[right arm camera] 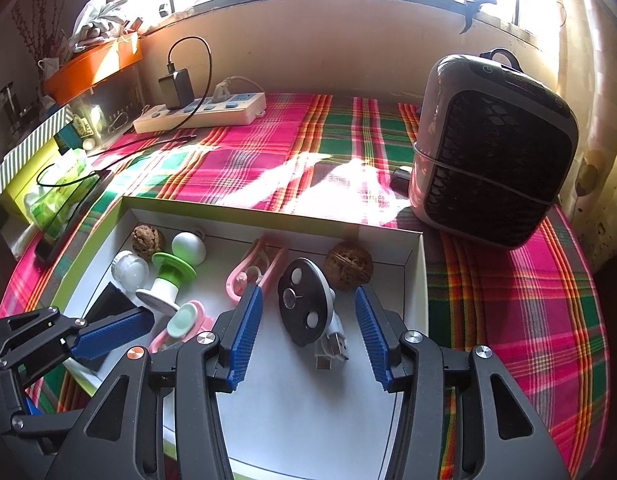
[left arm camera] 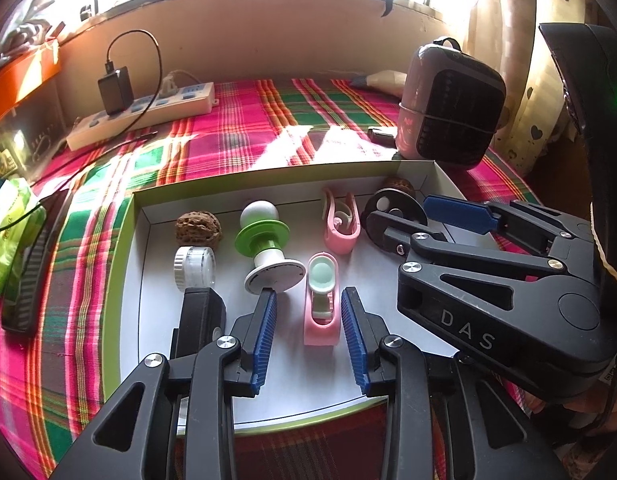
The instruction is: Organize objects
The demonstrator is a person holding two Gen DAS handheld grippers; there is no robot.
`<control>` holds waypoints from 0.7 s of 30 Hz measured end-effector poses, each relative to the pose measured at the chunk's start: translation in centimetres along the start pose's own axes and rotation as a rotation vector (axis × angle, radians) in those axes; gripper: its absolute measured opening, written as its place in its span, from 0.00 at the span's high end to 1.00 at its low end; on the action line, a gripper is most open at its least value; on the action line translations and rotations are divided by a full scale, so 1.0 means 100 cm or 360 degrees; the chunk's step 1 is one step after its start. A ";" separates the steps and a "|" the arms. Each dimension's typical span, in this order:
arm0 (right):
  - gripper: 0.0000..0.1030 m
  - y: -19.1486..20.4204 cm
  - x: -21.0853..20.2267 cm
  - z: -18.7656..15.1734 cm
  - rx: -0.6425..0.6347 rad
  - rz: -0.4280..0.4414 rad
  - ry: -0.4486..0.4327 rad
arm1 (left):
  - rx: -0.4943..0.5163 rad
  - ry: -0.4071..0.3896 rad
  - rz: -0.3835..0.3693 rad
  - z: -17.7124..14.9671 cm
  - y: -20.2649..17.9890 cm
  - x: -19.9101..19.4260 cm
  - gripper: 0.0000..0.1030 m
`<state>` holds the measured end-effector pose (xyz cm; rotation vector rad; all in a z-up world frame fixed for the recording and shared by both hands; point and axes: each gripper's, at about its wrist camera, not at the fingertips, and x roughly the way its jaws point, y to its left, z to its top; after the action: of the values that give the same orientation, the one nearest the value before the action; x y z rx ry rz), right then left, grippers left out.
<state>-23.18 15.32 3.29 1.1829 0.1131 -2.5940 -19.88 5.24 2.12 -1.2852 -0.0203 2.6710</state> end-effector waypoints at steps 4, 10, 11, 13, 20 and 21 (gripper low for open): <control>0.52 0.000 -0.004 -0.003 0.0007 0.0004 -0.0002 | -0.0011 -0.0006 0.0007 -0.003 0.002 -0.005 0.70; 0.52 0.000 -0.016 -0.008 0.0035 0.0016 -0.0032 | -0.0012 -0.0022 0.0013 -0.007 0.001 -0.014 0.69; 0.52 0.001 -0.019 -0.009 0.0035 0.0016 -0.0037 | -0.0016 -0.0030 0.0013 -0.008 0.001 -0.016 0.69; 0.51 0.002 -0.024 -0.011 0.0041 0.0015 -0.0049 | -0.0014 -0.0045 0.0021 -0.011 0.001 -0.021 0.69; 0.51 0.006 -0.041 -0.021 0.0069 0.0022 -0.0089 | -0.0022 -0.0106 0.0053 -0.018 0.002 -0.040 0.69; 0.51 0.007 -0.043 -0.023 0.0073 0.0019 -0.0094 | -0.0024 -0.0112 0.0051 -0.020 0.002 -0.042 0.69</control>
<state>-18.63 16.11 5.08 1.1173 0.0345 -2.6313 -15.83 4.23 4.12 -1.2050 -0.0299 2.7472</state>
